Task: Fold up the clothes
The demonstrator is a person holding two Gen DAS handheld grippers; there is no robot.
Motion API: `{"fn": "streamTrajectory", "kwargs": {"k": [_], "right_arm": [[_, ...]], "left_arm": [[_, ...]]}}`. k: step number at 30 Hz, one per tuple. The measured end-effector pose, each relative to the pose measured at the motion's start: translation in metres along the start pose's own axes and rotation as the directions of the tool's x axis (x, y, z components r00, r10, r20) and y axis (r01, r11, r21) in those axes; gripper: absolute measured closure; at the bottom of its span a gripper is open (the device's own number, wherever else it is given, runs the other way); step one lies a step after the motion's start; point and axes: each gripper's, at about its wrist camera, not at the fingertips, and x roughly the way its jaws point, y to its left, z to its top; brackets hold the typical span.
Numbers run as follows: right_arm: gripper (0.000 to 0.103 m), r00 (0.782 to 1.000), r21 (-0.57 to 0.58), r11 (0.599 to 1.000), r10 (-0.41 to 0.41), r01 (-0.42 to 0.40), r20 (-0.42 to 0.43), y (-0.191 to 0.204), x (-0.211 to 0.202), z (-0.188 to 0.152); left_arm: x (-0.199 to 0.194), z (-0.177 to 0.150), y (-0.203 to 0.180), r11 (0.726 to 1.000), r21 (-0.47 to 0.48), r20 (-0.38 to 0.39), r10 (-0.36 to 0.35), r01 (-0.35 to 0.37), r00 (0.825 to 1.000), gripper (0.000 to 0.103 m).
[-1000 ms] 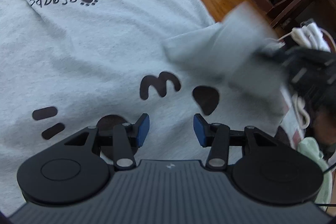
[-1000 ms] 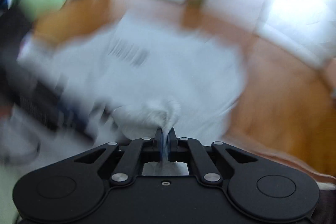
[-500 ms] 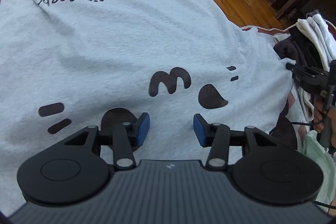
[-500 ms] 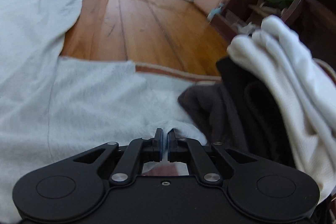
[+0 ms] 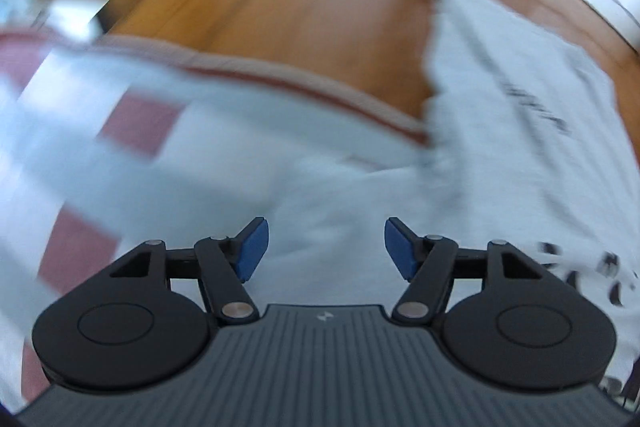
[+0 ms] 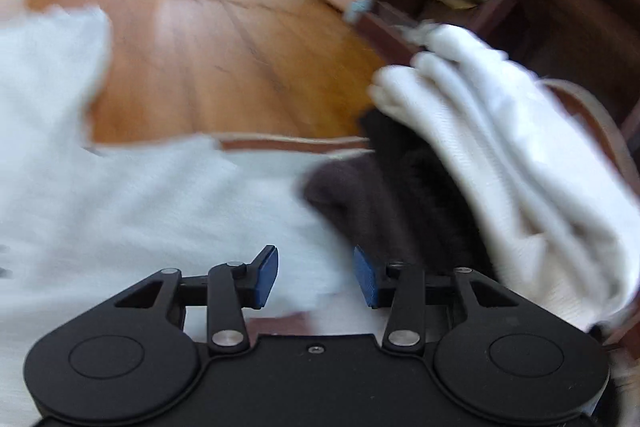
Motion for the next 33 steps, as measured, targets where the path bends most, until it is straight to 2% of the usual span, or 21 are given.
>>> {"fn": "streamTrajectory", "kwargs": {"k": [2,3,4,5,7,9,10,12,13,15,16,18,19,22,23,24,25,26,28,30,33], "right_arm": [[0.051,0.985,0.05,0.984,0.171,-0.171,-0.004,0.003,-0.01,0.002],[0.05,0.967,0.073,0.964,0.255,-0.254,-0.011,0.005,-0.013,0.003],[0.049,0.941,0.097,0.938,0.337,-0.333,-0.029,0.008,-0.015,0.003],[0.049,0.912,0.121,0.908,0.408,-0.401,-0.048,0.012,-0.016,0.003],[0.049,0.85,0.172,0.849,0.519,-0.5,-0.091,0.019,-0.013,0.001],[0.049,0.778,0.223,0.782,0.615,-0.581,-0.128,0.026,-0.011,-0.001],[0.049,0.75,0.241,0.759,0.644,-0.604,-0.148,0.029,-0.009,-0.002],[0.049,0.693,0.266,0.715,0.696,-0.647,-0.185,0.036,-0.006,-0.005],[0.049,0.674,0.267,0.702,0.711,-0.66,-0.202,0.04,-0.007,-0.008],[0.049,0.664,0.231,0.702,0.712,-0.674,-0.226,0.046,-0.012,-0.014],[0.049,0.662,0.208,0.703,0.71,-0.68,-0.238,0.048,-0.015,-0.017],[0.049,0.663,0.153,0.71,0.699,-0.687,-0.267,0.05,-0.016,-0.021],[0.048,0.672,0.122,0.721,0.684,-0.682,-0.284,0.051,-0.018,-0.025],[0.048,0.731,0.049,0.779,0.607,-0.626,-0.31,0.048,-0.013,-0.035],[0.048,0.744,0.048,0.791,0.593,-0.61,-0.308,0.045,-0.012,-0.037],[0.048,0.744,0.069,0.793,0.596,-0.606,-0.302,0.039,-0.013,-0.037],[0.048,0.745,0.09,0.794,0.598,-0.602,-0.295,0.033,-0.014,-0.037],[0.048,0.742,0.114,0.792,0.604,-0.6,-0.289,0.028,-0.015,-0.038],[0.048,0.714,0.173,0.768,0.639,-0.617,-0.286,0.017,-0.02,-0.039],[0.048,0.668,0.227,0.73,0.683,-0.645,-0.297,0.01,-0.025,-0.042],[0.044,0.594,0.275,0.683,0.728,-0.677,-0.344,0.015,-0.025,-0.054]], "left_arm": [[0.009,-0.003,0.014,0.998,-0.066,-0.041,-0.015,0.012,0.999,0.027],[0.014,-0.004,0.019,0.995,-0.095,-0.061,-0.03,0.024,0.998,0.027],[0.02,-0.005,0.019,0.993,-0.11,-0.08,-0.058,0.049,0.995,0.026],[0.024,-0.004,0.014,0.992,-0.107,-0.089,-0.075,0.066,0.993,0.016],[0.026,-0.004,-0.001,0.996,-0.041,-0.084,-0.086,0.082,0.993,0.017],[0.026,-0.007,-0.016,0.992,0.057,-0.076,-0.108,0.112,0.991,0.043],[0.02,-0.009,-0.026,0.988,0.116,-0.049,-0.095,0.1,0.994,0.101],[-0.003,-0.01,-0.038,0.981,0.182,0.041,-0.077,0.068,0.996,0.099],[-0.015,-0.01,-0.043,0.978,0.204,0.09,-0.071,0.052,0.993,0.099],[-0.042,-0.004,-0.042,0.981,0.195,0.201,-0.055,0.015,0.978,0.099],[-0.047,-0.004,-0.043,0.979,0.198,0.231,-0.008,-0.039,0.973,0.099],[-0.043,-0.007,-0.045,0.965,0.214,0.239,0.097,-0.15,0.966,0.099],[-0.038,-0.008,-0.045,0.959,0.213,0.228,0.138,-0.187,0.964,0.098],[-0.042,-0.01,-0.044,0.967,0.206,0.216,0.104,-0.149,0.971,0.096],[-0.043,-0.01,-0.044,0.969,0.204,0.212,0.092,-0.137,0.973,0.095],[-0.044,-0.011,-0.044,0.972,0.202,0.209,0.081,-0.124,0.975,0.093],[-0.045,-0.011,-0.044,0.974,0.199,0.205,0.07,-0.111,0.976,0.084],[-0.046,-0.012,-0.044,0.975,0.197,0.201,0.058,-0.098,0.978,0.067],[-0.048,-0.013,-0.044,0.979,0.192,0.193,0.035,-0.073,0.98,0.054],[-0.05,-0.016,-0.046,0.979,0.198,0.18,0.007,-0.043,0.984,0.054],[-0.047,-0.038,-0.072,0.952,0.304,0.096,-0.073,0.04,0.993,0.054]]}}
